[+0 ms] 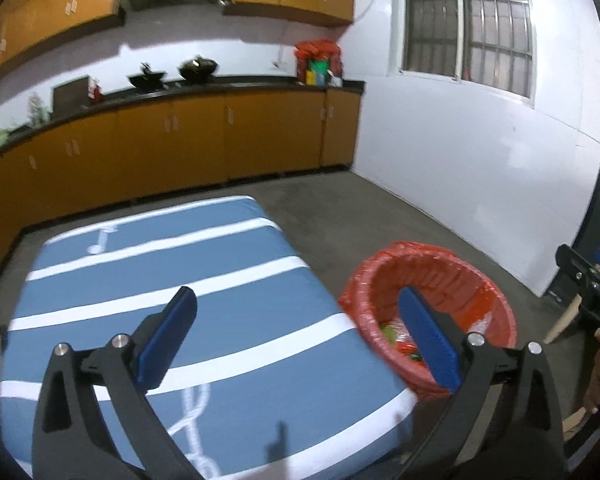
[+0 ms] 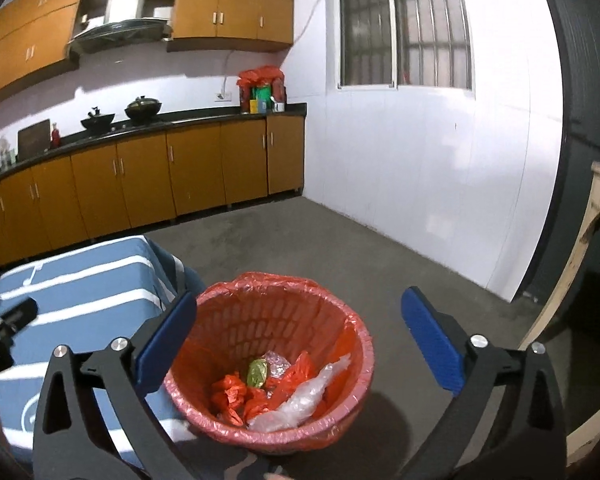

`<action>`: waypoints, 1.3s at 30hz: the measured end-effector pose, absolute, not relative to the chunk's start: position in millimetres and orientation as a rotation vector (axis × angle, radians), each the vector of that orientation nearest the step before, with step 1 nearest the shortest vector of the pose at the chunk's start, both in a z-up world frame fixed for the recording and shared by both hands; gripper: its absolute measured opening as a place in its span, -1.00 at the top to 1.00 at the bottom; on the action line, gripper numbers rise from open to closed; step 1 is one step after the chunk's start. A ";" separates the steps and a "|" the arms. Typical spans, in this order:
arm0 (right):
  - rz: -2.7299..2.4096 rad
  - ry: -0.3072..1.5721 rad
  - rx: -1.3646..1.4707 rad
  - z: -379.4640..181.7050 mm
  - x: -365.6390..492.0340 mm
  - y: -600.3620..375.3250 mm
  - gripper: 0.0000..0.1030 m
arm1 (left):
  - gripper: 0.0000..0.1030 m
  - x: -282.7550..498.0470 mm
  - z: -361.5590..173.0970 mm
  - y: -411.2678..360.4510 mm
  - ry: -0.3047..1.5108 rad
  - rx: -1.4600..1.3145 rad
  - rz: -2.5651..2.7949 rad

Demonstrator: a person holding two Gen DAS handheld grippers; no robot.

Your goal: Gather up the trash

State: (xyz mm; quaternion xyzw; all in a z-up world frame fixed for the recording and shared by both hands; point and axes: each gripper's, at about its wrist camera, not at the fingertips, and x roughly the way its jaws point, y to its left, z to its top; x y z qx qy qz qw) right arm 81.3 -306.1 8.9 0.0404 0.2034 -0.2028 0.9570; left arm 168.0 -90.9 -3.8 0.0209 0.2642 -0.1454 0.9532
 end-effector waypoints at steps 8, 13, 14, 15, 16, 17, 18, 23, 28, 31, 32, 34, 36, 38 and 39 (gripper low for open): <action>-0.376 0.417 0.081 9.1 63.6 -282.1 -0.97 | -0.92 119.2 8.1 -65.0 0.451 0.071 -0.196; -0.333 0.429 0.092 7.5 53.0 -269.5 -0.97 | -0.92 99.6 6.4 -55.1 0.456 0.058 -0.170; -0.328 0.428 0.087 7.9 50.9 -266.8 -0.97 | -0.92 97.1 6.0 -53.9 0.456 0.056 -0.166; -0.325 0.427 0.083 7.8 49.4 -264.4 -0.97 | -0.92 92.3 5.4 -52.2 0.454 0.056 -0.160; -0.321 0.426 0.079 7.9 47.2 -261.7 -0.97 | -0.92 89.3 5.0 -51.3 0.453 0.057 -0.156; -0.318 0.424 0.075 7.5 44.9 -259.2 -0.97 | -0.92 86.0 4.6 -50.2 0.451 0.061 -0.152; -0.316 0.424 0.073 7.7 43.4 -257.8 -0.97 | -0.92 81.8 5.4 -51.3 0.448 0.064 -0.147; -0.303 0.423 0.067 6.1 33.6 -249.0 -0.97 | -0.92 67.4 5.3 -45.2 0.440 0.050 -0.136; -0.298 0.423 0.059 6.0 26.5 -242.3 -0.97 | -0.92 56.0 6.4 -39.4 0.433 0.029 -0.122; -0.296 0.423 0.062 3.4 22.1 -239.4 -0.97 | -0.92 48.8 6.5 -36.2 0.422 0.025 -0.112; -0.295 0.424 0.062 3.2 21.0 -238.5 -0.97 | -0.92 47.1 6.7 -36.5 0.420 0.026 -0.108; -0.293 0.426 0.060 1.4 17.8 -236.0 -0.97 | -0.92 41.3 5.8 -35.5 0.415 0.029 -0.098; -0.290 0.427 0.057 0.9 15.4 -234.1 -0.97 | -0.92 35.8 5.0 -35.0 0.411 0.031 -0.089; -0.289 0.427 0.057 0.3 12.8 -232.6 -0.97 | -0.92 32.4 5.1 -34.9 0.407 0.035 -0.082; -0.289 0.428 0.057 -0.2 11.4 -231.8 -0.97 | -0.92 29.8 4.6 -34.9 0.404 0.039 -0.077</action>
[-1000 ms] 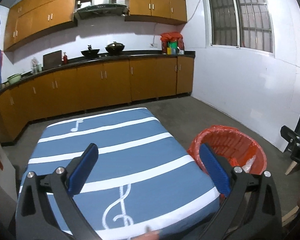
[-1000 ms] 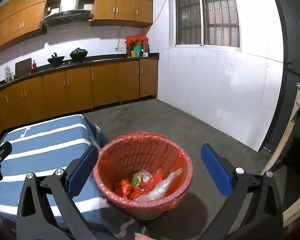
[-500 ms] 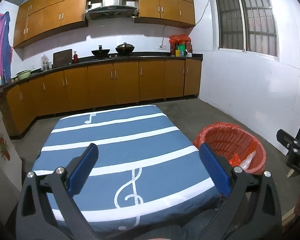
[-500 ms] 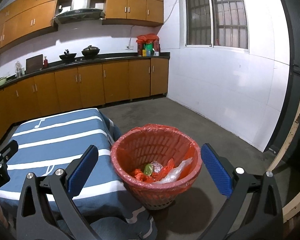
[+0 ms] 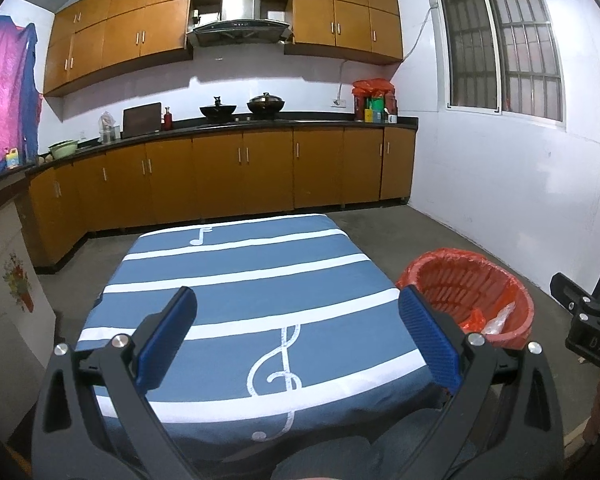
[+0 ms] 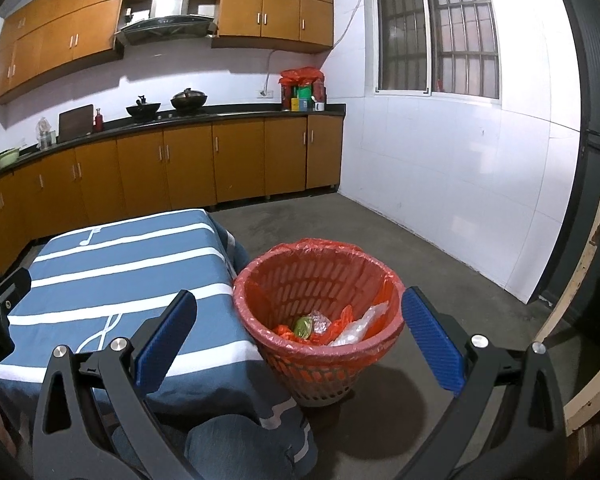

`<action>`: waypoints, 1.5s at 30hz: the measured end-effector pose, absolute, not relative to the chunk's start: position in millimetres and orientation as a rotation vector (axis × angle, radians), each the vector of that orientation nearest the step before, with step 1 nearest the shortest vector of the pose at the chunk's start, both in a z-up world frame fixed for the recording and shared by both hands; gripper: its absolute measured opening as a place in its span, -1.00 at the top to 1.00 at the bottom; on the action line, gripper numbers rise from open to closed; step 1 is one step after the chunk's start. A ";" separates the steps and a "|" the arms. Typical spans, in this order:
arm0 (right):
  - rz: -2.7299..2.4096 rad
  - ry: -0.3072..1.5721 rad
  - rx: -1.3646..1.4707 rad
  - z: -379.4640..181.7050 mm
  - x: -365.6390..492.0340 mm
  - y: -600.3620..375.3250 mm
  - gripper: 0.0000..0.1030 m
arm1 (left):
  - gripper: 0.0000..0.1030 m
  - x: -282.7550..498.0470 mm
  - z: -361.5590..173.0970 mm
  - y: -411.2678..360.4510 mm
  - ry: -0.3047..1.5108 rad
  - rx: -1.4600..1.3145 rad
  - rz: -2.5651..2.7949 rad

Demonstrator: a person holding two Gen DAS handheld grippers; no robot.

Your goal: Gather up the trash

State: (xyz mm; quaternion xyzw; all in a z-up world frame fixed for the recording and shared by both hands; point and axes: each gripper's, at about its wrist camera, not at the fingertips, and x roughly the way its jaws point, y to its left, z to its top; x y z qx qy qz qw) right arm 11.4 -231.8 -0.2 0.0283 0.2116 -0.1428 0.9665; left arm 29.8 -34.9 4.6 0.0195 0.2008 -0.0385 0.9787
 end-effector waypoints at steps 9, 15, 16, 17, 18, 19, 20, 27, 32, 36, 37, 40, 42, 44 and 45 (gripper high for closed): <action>-0.287 0.434 0.062 -4.4 3.9 -230.0 -0.97 | -0.92 17.6 0.1 -31.8 0.406 0.045 -0.055; -0.288 0.434 0.067 -6.8 0.6 -229.7 -0.97 | -0.92 13.3 -1.9 -31.7 0.409 0.042 -0.050; -0.288 0.433 0.067 -6.8 0.1 -229.4 -0.97 | -0.92 12.9 -1.9 -31.4 0.409 0.041 -0.049; -0.288 0.433 0.066 -6.9 0.2 -229.6 -0.97 | -0.92 12.2 -1.8 -31.6 0.409 0.040 -0.048; -0.288 0.434 0.066 -7.0 0.2 -229.6 -0.97 | -0.92 11.7 -1.7 -31.1 0.408 0.039 -0.048; -0.286 0.434 0.066 -6.9 -0.4 -229.3 -0.97 | -0.92 11.4 -1.7 -30.8 0.408 0.038 -0.048; -0.285 0.434 0.065 -7.1 -1.3 -229.2 -0.97 | -0.92 11.4 -1.9 -30.4 0.407 0.038 -0.047; -0.285 0.433 0.067 -7.2 -1.8 -229.2 -0.97 | -0.92 10.4 -1.7 -30.5 0.409 0.035 -0.048; -0.284 0.434 0.067 -7.5 -2.0 -229.1 -0.97 | -0.92 9.3 -1.3 -30.5 0.407 0.030 -0.050; -0.282 0.440 0.070 -8.2 -2.7 -227.3 -0.97 | -0.92 9.5 -1.4 -31.3 0.406 0.030 -0.050; -0.281 0.442 0.071 -7.9 -2.4 -226.8 -0.97 | -0.92 9.6 -1.4 -31.3 0.406 0.031 -0.049; -0.280 0.445 0.070 -6.6 -1.8 -225.2 -0.97 | -0.92 9.6 -1.5 -31.2 0.408 0.029 -0.050; -0.279 0.445 0.070 -6.4 -1.3 -225.6 -0.97 | -0.92 9.5 -1.4 -31.5 0.408 0.028 -0.050; -0.280 0.446 0.070 -6.2 -1.3 -224.8 -0.97 | -0.92 9.1 -1.2 -32.3 0.410 0.027 -0.049; -0.280 0.445 0.070 -6.4 -1.3 -225.3 -0.97 | -0.92 9.2 -0.8 -32.5 0.410 0.027 -0.050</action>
